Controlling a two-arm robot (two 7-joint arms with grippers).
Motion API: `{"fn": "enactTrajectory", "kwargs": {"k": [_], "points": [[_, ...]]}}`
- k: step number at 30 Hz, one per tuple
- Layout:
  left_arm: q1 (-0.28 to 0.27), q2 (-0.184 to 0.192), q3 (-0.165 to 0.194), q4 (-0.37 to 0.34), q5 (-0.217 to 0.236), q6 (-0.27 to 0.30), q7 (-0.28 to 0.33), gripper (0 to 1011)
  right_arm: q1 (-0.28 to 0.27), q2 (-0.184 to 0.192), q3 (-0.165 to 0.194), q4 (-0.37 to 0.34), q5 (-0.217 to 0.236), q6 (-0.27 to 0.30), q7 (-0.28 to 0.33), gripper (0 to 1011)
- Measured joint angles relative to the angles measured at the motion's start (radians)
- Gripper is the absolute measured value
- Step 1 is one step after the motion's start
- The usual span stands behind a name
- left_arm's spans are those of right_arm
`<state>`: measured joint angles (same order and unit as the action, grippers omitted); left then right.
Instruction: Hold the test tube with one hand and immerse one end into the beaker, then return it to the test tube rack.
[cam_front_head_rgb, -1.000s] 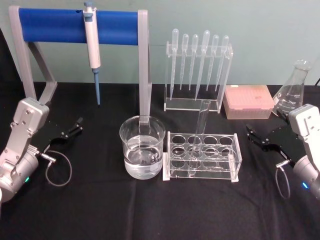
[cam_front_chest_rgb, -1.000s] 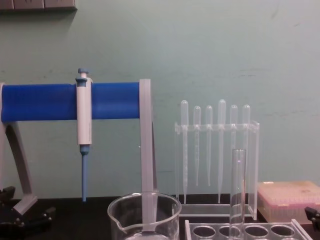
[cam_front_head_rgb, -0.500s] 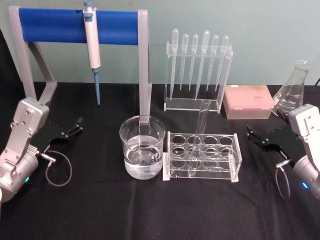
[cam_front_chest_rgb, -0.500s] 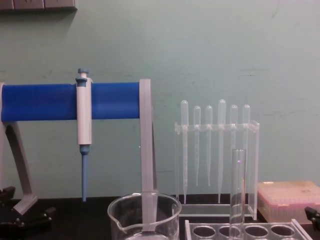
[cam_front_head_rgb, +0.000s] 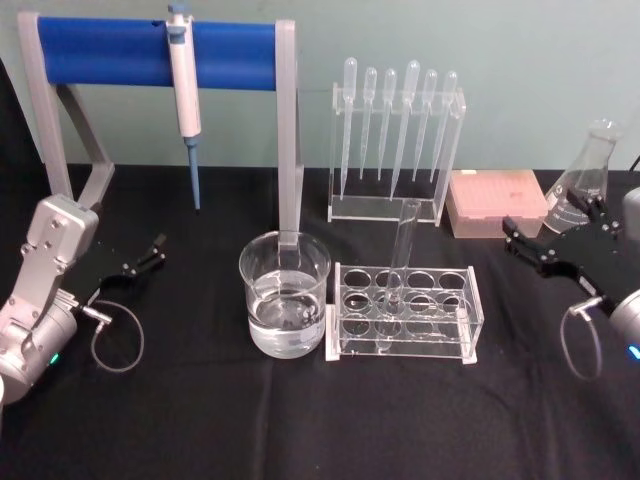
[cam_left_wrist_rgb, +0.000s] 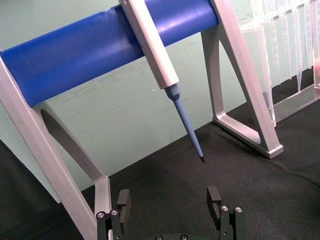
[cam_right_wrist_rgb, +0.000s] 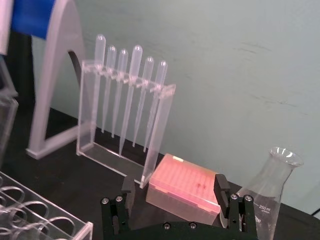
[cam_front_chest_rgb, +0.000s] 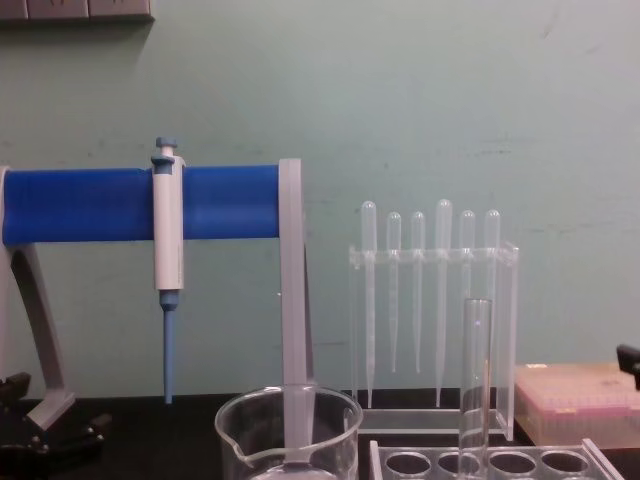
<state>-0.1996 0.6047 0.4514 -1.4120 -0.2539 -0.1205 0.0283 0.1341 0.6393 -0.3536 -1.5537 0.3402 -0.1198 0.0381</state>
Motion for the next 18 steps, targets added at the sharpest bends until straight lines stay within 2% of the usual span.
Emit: {"fn": "enactTrajectory", "kwargs": {"k": [2,5,7,8,9,10,12,13,15,17,18], "points": [[0.000,0.000,0.000,0.000,0.000,0.000,0.000,1000,-0.011,0.012,0.016,-0.022,0.026,0.012,0.022,1003],[0.000,0.000,0.000,0.000,0.000,0.000,0.000,1000,-0.039,0.052,0.056,-0.076,0.112,0.066,0.102,1003],[0.000,0.000,0.000,0.000,0.000,0.000,0.000,1000,-0.051,0.071,0.073,-0.094,0.153,0.090,0.144,1003],[0.000,0.000,0.000,0.000,0.000,0.000,0.000,1000,-0.064,0.090,0.089,-0.111,0.193,0.111,0.189,1002],[0.000,0.000,0.000,0.000,0.000,0.000,0.000,1000,-0.064,0.090,0.089,-0.111,0.193,0.111,0.189,1002],[0.000,0.000,0.000,0.000,0.000,0.000,0.000,1000,-0.075,0.110,0.105,-0.124,0.236,0.128,0.238,1003],[0.000,0.000,0.000,0.000,0.000,0.000,0.000,1000,-0.088,0.129,0.119,-0.138,0.272,0.146,0.285,1003],[0.000,0.000,0.000,0.000,0.000,0.000,0.000,1000,-0.100,0.147,0.130,-0.150,0.309,0.168,0.333,1003],[0.000,0.000,0.000,0.000,0.000,0.000,0.000,1000,-0.109,0.162,0.138,-0.159,0.336,0.187,0.372,1003],[0.000,0.000,0.000,0.000,0.000,0.000,0.000,1000,-0.124,0.178,0.143,-0.175,0.383,0.229,0.439,1002],[0.000,0.000,0.000,0.000,0.000,0.000,0.000,1000,-0.124,0.178,0.143,-0.175,0.383,0.229,0.439,1003]]}}
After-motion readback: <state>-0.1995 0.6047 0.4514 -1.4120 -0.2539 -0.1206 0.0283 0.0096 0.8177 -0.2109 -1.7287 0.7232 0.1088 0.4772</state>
